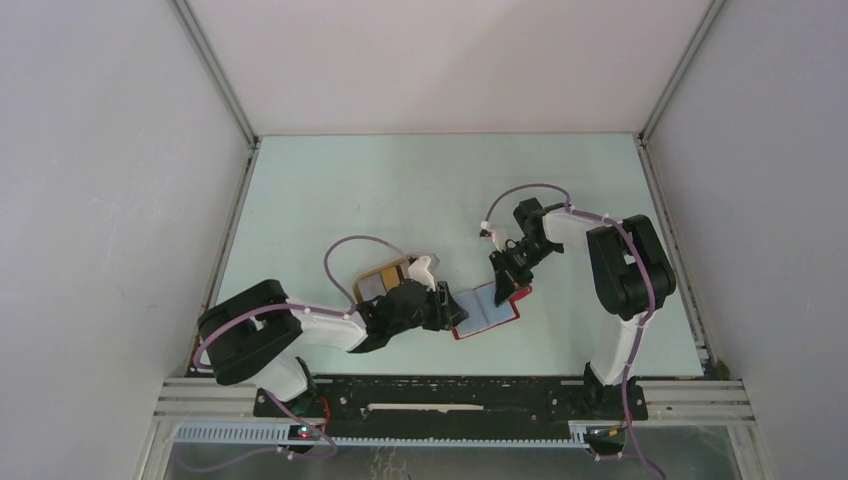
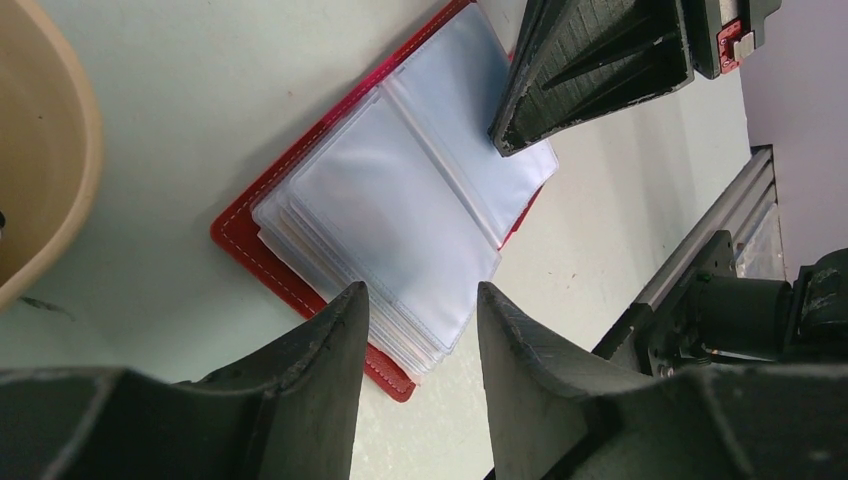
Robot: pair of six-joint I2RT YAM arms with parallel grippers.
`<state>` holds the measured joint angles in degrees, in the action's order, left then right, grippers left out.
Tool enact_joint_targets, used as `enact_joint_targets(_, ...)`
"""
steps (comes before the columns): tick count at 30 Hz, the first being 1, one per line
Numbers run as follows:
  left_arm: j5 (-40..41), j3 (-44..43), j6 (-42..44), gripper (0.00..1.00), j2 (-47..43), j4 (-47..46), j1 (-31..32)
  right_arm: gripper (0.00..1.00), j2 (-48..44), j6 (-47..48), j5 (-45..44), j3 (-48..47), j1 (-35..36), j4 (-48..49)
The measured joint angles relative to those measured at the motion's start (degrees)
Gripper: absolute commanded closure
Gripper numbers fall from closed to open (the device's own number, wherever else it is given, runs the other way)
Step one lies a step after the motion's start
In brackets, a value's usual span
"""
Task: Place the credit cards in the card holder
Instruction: Open the card holder at the center of the board.
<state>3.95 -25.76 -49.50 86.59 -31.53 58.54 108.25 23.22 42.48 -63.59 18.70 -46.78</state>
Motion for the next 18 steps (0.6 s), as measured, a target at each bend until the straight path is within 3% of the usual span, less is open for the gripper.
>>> enact_joint_targets(18,0.00,-1.49,-0.02,0.52,1.44,-0.44,0.22,0.89,0.57,0.00,-0.02,-0.66,0.07,-0.02)
